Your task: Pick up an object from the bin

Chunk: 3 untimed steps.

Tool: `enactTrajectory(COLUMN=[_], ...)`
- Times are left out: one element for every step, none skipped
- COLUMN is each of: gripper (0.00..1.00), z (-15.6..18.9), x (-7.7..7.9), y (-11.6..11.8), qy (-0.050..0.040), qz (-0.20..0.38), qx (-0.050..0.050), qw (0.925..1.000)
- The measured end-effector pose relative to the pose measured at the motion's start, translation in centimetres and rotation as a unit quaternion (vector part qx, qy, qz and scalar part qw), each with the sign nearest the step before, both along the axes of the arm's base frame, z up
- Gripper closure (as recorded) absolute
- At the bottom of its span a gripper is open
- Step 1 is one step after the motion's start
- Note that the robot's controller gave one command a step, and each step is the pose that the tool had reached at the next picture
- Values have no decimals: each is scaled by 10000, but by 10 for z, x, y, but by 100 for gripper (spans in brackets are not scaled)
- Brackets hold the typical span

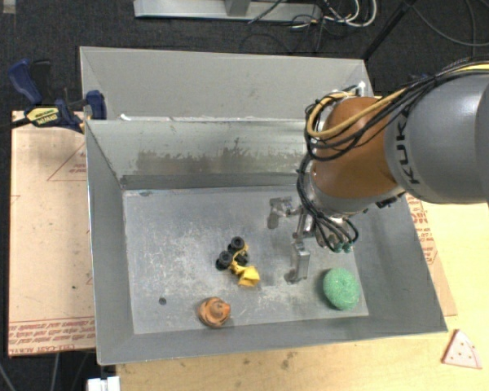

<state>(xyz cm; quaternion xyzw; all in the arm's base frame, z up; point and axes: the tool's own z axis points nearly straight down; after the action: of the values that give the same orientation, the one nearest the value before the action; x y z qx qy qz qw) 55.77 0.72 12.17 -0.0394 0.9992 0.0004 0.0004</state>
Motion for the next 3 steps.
enactTrajectory(gripper=[0, 0, 0], z=[0, -24, -45], x=[0, 13, 2], y=[0, 22, 74], qy=[0, -18, -1], qz=[0, 286, 112], qx=[-1, -5, 0], qw=[10000, 9996, 9999])
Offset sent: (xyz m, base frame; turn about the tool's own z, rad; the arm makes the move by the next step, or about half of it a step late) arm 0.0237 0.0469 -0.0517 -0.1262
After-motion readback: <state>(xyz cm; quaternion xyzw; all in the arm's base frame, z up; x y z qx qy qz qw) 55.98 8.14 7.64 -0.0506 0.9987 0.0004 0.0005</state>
